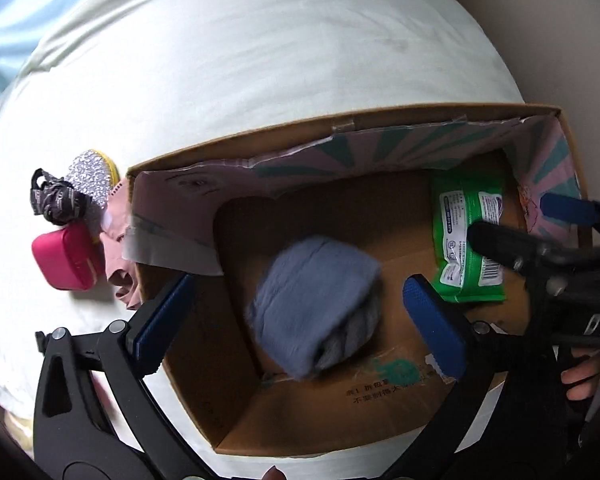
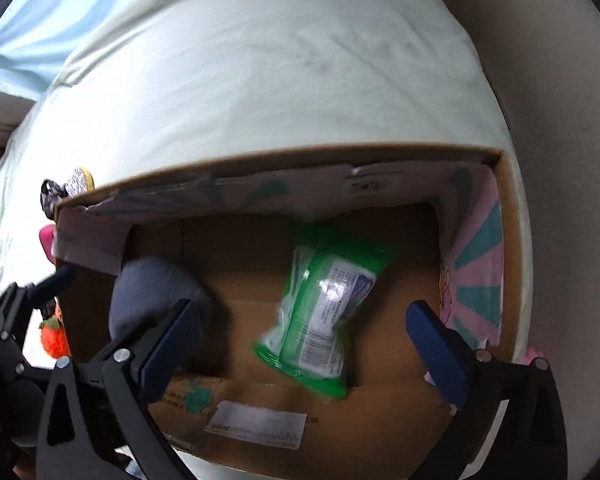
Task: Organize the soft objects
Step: 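Carry grey sock roll and green wipes pack into the box and release both, then withdraw both tools from the box toward the remaining items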
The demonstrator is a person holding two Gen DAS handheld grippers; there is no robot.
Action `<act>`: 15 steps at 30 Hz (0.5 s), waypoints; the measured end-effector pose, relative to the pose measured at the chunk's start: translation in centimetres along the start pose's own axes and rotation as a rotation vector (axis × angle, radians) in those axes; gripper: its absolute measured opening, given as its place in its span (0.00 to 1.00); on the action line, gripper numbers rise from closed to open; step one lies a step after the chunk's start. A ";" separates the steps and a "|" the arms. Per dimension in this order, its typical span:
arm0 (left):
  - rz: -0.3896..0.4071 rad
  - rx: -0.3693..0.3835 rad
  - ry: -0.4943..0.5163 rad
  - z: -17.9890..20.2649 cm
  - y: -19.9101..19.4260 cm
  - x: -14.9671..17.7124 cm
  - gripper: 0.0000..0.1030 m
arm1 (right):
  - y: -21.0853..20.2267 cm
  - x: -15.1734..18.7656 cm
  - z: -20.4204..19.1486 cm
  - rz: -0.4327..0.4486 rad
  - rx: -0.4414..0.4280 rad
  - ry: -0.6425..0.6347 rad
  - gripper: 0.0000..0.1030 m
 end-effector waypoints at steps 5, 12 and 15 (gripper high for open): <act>0.008 0.031 0.003 0.4 -0.3 -0.1 1.00 | -0.3 -0.1 0.6 0.002 -0.010 -0.012 1.00; 0.030 0.041 -0.010 0.0 -1.7 0.6 1.00 | -1.5 0.1 0.9 0.010 -0.017 -0.007 1.00; 0.058 0.042 -0.021 -0.4 -3.7 1.2 1.00 | -3.4 0.6 -0.4 0.039 -0.009 -0.031 1.00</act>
Point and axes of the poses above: each gripper's, at about its wrist camera, not at the fingertips, and y roughly the way its jaws point, z to its right, x to its underside, the point moved 1 cm from there along y, roughly the way its jaws point, and after that the axes turned 13 degrees about y, right-handed, at the moved point
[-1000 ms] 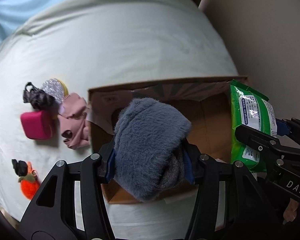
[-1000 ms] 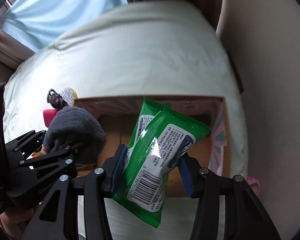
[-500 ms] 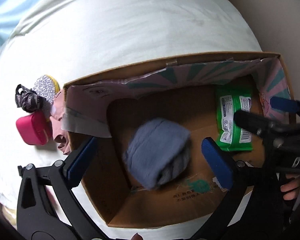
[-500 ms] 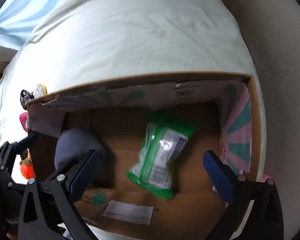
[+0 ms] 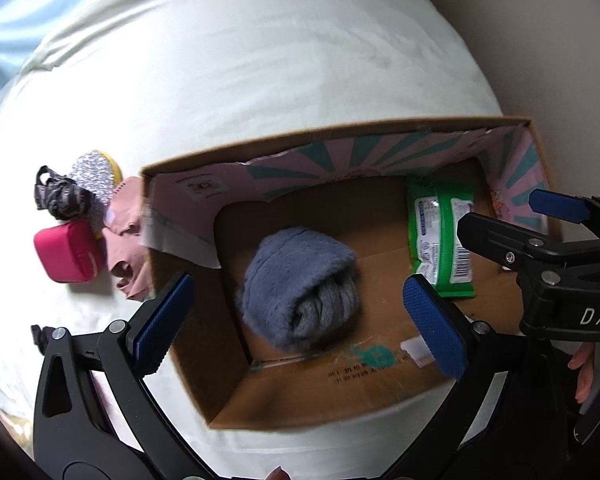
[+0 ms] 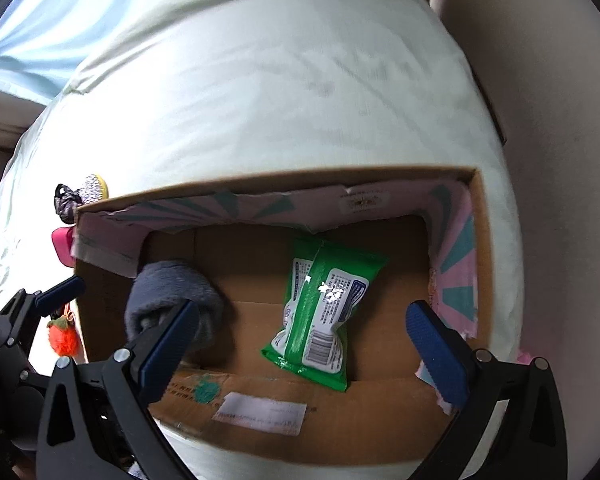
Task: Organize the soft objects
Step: 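Withdraw both tools from the box toward the remaining items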
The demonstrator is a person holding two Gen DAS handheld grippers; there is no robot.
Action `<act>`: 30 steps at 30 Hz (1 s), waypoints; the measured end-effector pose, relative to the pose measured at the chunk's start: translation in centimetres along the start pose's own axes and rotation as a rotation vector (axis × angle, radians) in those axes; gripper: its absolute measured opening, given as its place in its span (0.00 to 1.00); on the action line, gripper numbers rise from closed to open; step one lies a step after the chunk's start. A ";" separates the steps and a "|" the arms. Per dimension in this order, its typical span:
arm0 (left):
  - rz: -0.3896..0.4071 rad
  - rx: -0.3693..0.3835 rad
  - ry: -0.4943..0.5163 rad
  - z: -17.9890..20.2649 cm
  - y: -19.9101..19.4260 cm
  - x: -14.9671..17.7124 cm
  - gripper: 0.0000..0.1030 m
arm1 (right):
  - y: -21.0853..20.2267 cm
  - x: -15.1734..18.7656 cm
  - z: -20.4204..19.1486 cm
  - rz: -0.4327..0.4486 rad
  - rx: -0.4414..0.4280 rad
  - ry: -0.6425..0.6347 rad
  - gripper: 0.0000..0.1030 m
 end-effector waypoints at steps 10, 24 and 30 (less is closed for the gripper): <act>0.166 -0.046 -0.033 -2.0 -11.0 2.4 1.00 | -11.0 1.8 -3.1 0.184 -0.055 -0.031 1.00; 0.462 -0.160 -0.124 -7.2 -29.4 13.2 1.00 | -27.6 12.0 -9.3 0.514 -0.097 -0.137 1.00; 0.567 -0.210 -0.157 -9.4 -34.9 19.9 1.00 | -30.7 17.6 -10.7 0.587 -0.111 -0.130 1.00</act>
Point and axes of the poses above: each gripper's, at about its wrist camera, not at the fingertips, and y roughly the way its jaws point, z to its right, x to its underside, the point moved 1 cm from there along y, roughly the way its jaws point, and after that the axes turned 13 degrees about y, right-handed, at the moved point
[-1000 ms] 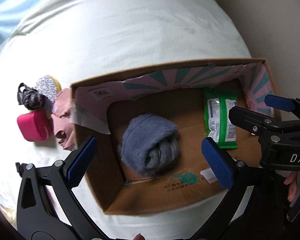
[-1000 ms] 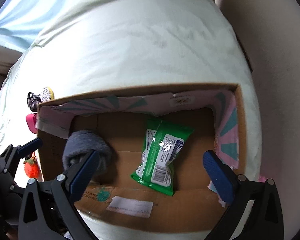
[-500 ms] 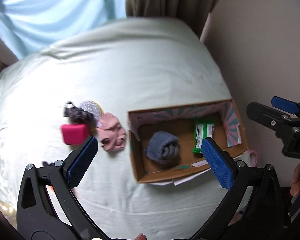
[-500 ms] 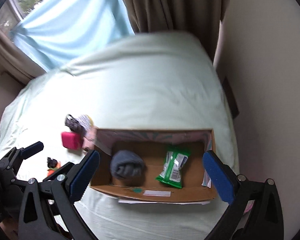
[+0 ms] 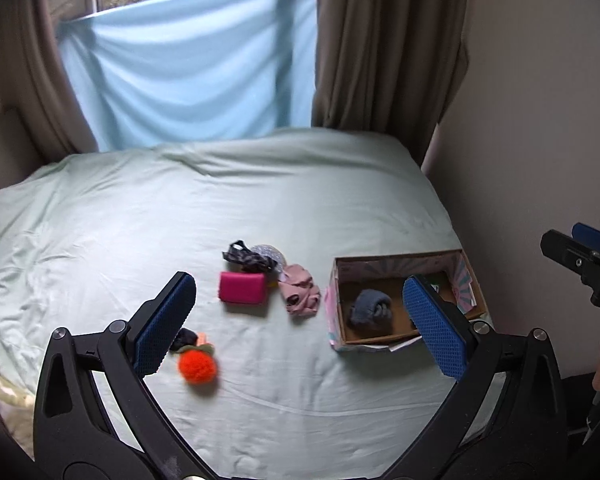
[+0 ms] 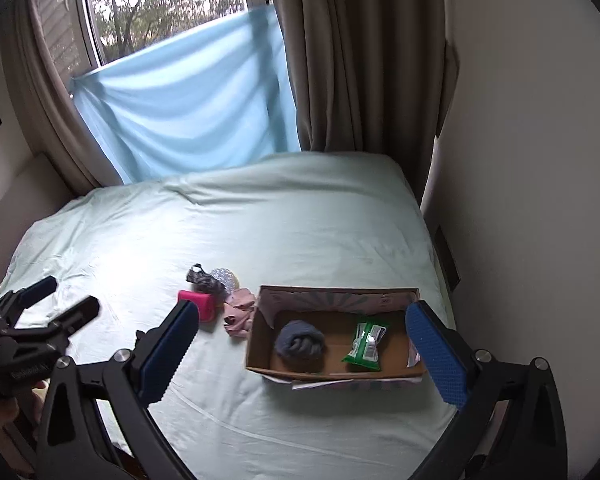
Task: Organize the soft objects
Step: 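Withdraw both tools from the box toward the remaining items, then grasp the orange pompom with left tool while right tool grasps pink wallet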
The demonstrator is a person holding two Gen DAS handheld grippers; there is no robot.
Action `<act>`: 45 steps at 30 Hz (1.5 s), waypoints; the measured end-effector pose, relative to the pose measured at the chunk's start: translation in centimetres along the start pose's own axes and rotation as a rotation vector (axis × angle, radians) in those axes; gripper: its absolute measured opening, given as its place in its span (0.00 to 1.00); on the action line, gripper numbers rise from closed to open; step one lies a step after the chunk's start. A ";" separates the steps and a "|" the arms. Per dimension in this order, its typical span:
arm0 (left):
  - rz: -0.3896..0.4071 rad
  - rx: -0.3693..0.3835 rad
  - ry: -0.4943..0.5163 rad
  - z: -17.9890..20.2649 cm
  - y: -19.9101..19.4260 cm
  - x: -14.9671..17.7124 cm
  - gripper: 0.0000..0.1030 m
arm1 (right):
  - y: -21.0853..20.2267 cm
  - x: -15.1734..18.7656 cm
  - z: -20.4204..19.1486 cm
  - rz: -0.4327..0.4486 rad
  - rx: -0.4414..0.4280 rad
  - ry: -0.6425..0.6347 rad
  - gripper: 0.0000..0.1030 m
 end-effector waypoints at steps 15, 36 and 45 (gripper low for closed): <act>0.052 -0.049 -0.015 -7.8 -5.6 6.9 1.00 | -3.7 5.9 -7.3 0.129 -0.020 -0.030 1.00; -0.158 -0.119 -0.177 -13.5 16.4 21.5 0.94 | 23.6 12.6 -17.1 -0.035 -0.209 -0.267 1.00; -0.271 -0.133 -0.264 -12.9 25.9 27.3 0.88 | 37.6 16.2 -19.0 -0.164 -0.226 -0.501 1.00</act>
Point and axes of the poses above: each gripper's, at about its wrist camera, not at the fingertips, and y roughly the way its jaws point, z to its right, x to its underside, the point moved 1 cm from there along y, roughly the way its jaws point, and after that the axes turned 13 degrees about y, right-handed, at the moved point
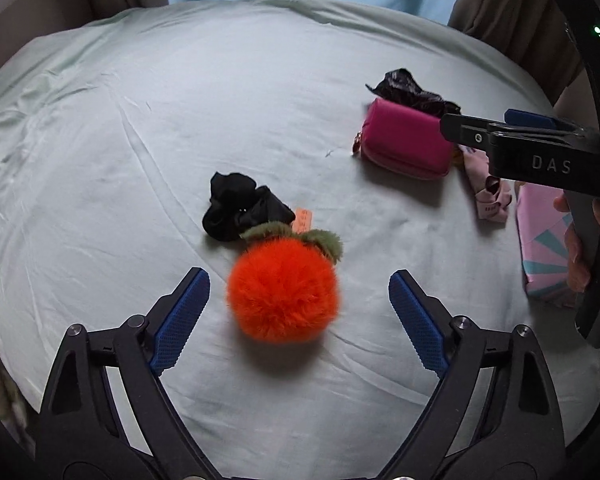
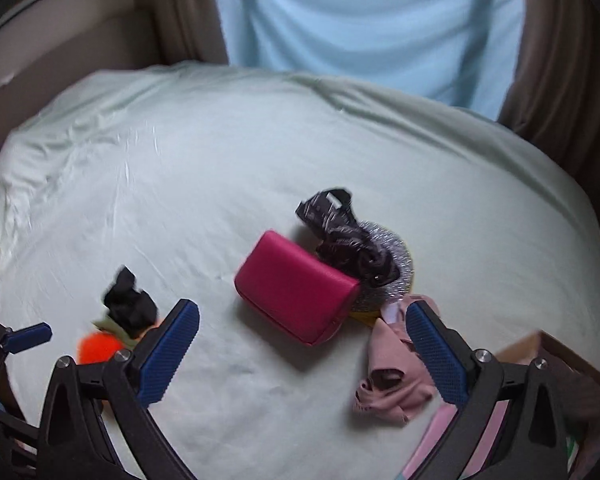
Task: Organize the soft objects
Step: 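Grasp the orange pompom with left tool while right tool grasps pink wallet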
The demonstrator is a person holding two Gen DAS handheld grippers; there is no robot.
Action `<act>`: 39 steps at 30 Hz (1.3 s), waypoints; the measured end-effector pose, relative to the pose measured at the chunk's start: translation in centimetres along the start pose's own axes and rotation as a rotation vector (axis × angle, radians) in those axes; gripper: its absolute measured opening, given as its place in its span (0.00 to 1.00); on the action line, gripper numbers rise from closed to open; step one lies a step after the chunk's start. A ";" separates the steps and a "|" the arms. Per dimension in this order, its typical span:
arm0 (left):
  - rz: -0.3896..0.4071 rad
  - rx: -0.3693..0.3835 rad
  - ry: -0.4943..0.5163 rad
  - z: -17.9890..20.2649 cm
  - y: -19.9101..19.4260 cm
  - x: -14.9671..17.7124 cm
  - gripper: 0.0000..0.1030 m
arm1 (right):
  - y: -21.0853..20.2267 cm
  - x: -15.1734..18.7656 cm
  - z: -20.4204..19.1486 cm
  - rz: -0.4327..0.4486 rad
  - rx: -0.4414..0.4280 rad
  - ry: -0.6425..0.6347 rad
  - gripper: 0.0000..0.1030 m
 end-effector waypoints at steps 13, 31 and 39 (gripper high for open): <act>-0.052 -0.041 -0.124 0.5 6.1 1.0 0.74 | 8.9 -0.2 -3.0 -0.119 0.085 -0.362 1.00; -0.060 -0.049 -0.137 -0.3 6.8 0.5 0.32 | 10.1 0.1 -4.8 -0.126 0.052 -0.463 0.48; -0.021 -0.043 -0.108 -0.5 4.5 -0.6 0.32 | 8.0 0.9 -5.6 -0.117 0.015 -0.423 0.41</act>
Point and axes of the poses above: each gripper's, at about its wrist camera, not at the fingertips, and y roughly the way its jaws point, z to its right, x to its underside, the point moved 1 cm from there along y, roughly the way its jaws point, and after that the axes turned 13 degrees about y, right-handed, at the moved point
